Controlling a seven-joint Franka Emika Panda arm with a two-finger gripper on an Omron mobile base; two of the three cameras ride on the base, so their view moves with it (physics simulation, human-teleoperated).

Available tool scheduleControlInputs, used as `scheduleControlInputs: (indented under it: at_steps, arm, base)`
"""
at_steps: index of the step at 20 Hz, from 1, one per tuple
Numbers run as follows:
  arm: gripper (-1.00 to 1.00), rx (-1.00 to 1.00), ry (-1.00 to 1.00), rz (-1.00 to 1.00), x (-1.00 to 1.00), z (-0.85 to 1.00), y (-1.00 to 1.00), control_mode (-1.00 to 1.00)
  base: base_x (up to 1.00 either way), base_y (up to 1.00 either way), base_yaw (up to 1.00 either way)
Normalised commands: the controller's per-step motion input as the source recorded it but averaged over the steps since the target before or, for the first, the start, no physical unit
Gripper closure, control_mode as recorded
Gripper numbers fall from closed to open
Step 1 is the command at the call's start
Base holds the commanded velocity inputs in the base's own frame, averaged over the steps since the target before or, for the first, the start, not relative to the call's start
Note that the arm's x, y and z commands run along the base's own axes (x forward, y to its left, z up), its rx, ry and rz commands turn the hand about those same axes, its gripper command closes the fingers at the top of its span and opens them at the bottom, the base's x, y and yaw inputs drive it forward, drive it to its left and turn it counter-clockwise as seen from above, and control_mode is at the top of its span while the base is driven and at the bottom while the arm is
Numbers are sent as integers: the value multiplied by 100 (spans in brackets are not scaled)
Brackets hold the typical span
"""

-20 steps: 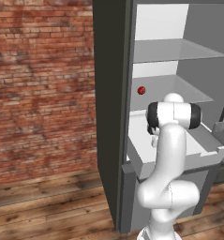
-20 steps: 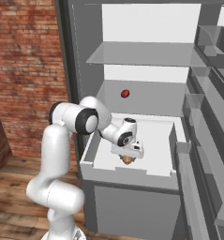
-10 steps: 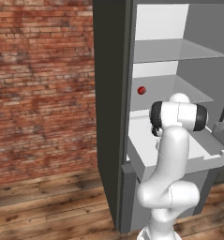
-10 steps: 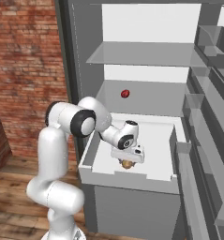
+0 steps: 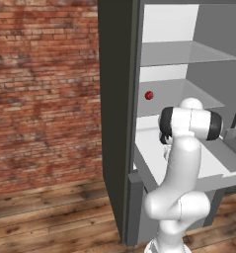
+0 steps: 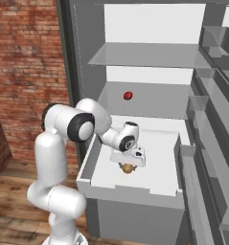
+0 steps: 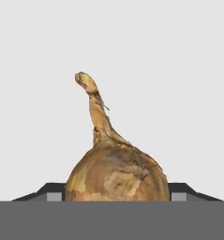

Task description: Place the onions inside the fridge drawer. Close the drawer after placing the vegetables.

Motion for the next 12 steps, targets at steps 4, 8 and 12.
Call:
scheduleControlInputs:
  at_steps: [4, 8, 12]
  arm:
    - [100, 0, 6, 0, 33, 1, 0, -100]
    - [100, 0, 0, 0, -6, -45, 0, -100]
    - [100, 0, 0, 0, -16, -62, 0, -100]
  base:
    - [0, 0, 0]
    - [0, 0, 0]
    - [0, 0, 0]
